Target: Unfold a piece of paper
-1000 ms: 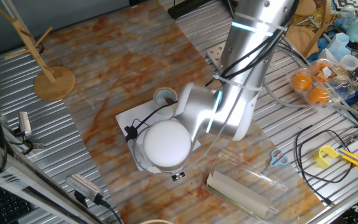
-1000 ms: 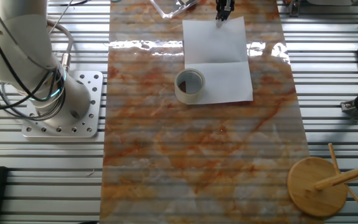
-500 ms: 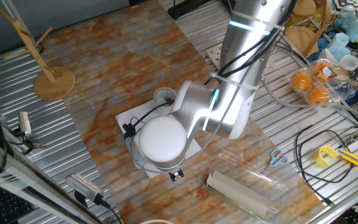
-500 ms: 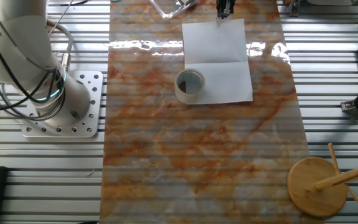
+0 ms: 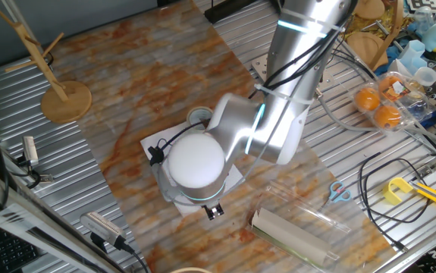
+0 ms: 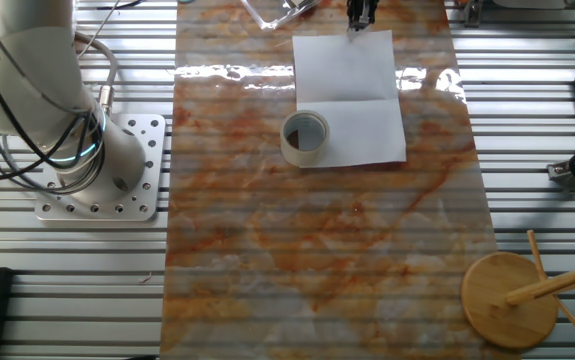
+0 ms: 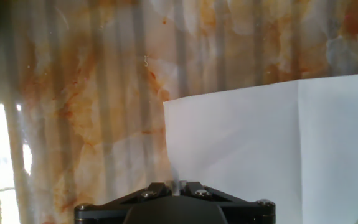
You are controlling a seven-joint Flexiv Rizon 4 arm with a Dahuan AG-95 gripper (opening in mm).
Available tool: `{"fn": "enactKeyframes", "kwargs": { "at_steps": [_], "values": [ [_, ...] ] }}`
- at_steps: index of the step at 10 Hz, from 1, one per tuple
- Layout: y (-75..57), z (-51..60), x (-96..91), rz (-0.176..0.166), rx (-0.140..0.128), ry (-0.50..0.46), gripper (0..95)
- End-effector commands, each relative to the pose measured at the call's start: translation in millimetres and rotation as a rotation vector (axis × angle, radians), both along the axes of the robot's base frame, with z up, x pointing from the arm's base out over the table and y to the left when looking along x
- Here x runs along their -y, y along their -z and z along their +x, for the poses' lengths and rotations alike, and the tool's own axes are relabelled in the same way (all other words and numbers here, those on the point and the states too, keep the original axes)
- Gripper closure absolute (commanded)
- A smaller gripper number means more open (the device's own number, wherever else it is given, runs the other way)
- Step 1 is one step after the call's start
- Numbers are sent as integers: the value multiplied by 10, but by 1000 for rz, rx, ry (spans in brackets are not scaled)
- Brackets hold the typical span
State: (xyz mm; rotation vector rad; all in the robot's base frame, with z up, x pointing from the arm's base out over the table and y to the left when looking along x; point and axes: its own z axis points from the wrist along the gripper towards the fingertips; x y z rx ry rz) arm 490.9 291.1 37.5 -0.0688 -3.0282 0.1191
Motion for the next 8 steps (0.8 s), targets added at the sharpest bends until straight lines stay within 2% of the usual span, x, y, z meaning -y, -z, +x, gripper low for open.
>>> {"fn": "enactKeyframes", "kwargs": {
  "at_steps": [1,4,8],
  "values": [
    [-3,-1,-4,8,-3,-3,760],
    [-3,-1,-4,59,-6,8,760],
    [-3,-1,-4,89,-11,21,760]
  ]
}}
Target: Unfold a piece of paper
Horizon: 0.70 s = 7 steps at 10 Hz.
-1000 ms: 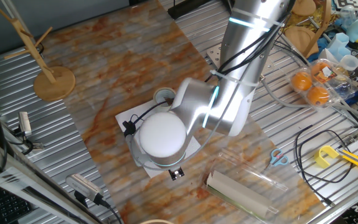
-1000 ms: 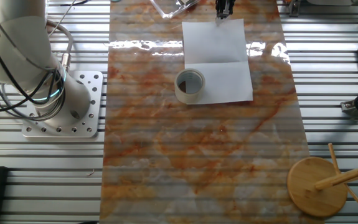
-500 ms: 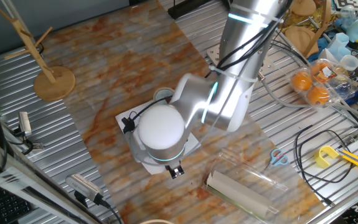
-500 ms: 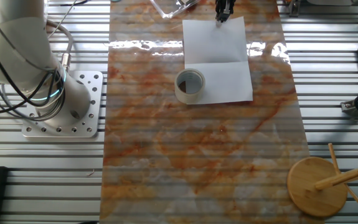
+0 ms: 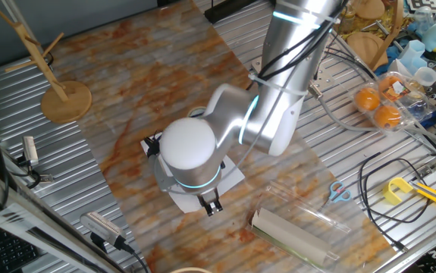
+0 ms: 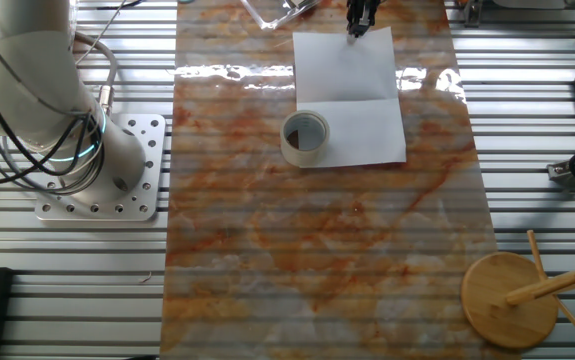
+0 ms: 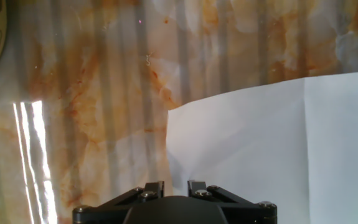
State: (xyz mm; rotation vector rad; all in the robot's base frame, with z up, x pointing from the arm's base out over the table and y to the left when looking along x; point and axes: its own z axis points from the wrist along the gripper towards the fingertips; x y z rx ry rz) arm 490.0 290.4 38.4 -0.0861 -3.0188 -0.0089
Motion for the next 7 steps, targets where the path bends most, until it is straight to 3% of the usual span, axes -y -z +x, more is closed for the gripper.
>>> {"fn": "enactKeyframes", "kwargs": {
  "at_steps": [1,7],
  "values": [
    [6,9,-10,7,-2,5,760],
    [6,9,-10,28,-3,-1,760]
  ]
}}
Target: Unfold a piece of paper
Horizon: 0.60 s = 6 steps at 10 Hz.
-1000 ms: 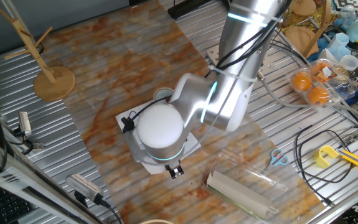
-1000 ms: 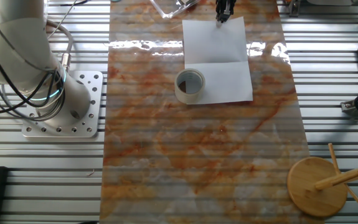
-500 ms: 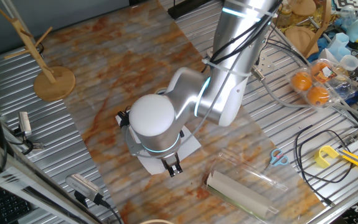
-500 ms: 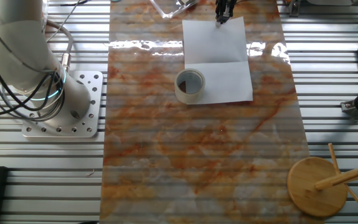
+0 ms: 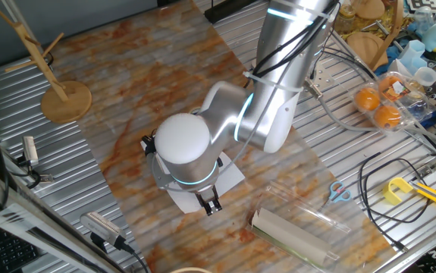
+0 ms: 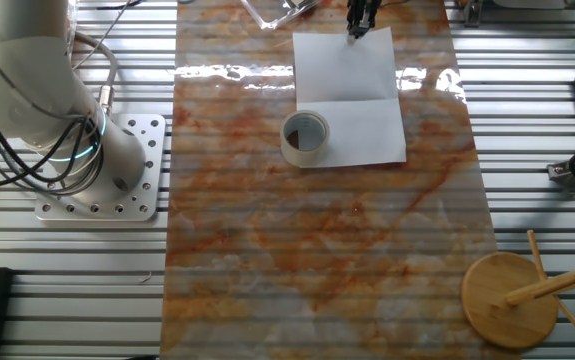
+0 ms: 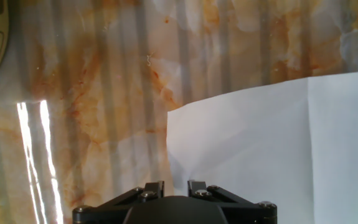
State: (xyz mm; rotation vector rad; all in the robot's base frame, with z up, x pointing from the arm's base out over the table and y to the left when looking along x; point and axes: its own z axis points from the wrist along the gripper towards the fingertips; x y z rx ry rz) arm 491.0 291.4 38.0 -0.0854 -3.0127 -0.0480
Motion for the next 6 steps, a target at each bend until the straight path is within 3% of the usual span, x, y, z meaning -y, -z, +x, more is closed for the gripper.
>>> {"fn": "enactKeyframes", "kwargs": {
  "at_steps": [1,5,6],
  "values": [
    [2,-1,-1,7,2,-3,760],
    [30,-12,-7,13,4,-6,760],
    [35,-14,-9,19,4,-5,570]
  ]
}}
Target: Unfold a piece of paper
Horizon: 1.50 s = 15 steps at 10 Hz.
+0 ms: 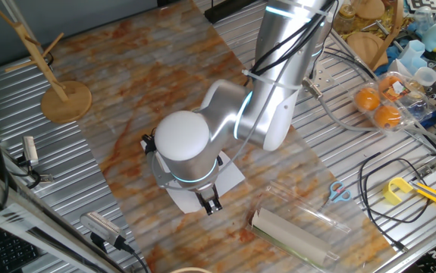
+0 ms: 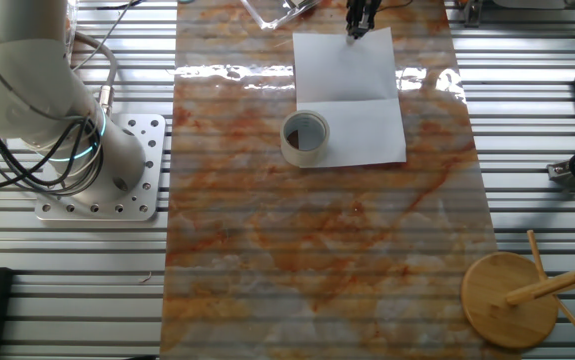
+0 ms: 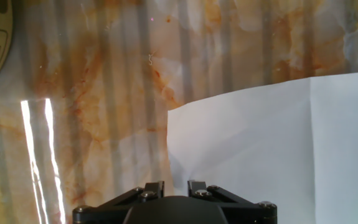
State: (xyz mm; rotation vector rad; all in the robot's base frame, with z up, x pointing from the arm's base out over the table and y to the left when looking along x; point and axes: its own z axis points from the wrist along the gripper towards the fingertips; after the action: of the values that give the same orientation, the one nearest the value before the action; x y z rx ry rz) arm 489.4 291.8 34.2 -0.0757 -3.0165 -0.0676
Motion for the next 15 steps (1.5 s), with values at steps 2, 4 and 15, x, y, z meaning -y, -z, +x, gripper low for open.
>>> {"fn": "enactKeyframes", "kwargs": {
  "at_steps": [2,4,15],
  "values": [
    [8,-4,-10,15,1,4,570],
    [12,-6,-13,20,1,6,570],
    [12,-6,-13,20,1,6,570]
  ]
}}
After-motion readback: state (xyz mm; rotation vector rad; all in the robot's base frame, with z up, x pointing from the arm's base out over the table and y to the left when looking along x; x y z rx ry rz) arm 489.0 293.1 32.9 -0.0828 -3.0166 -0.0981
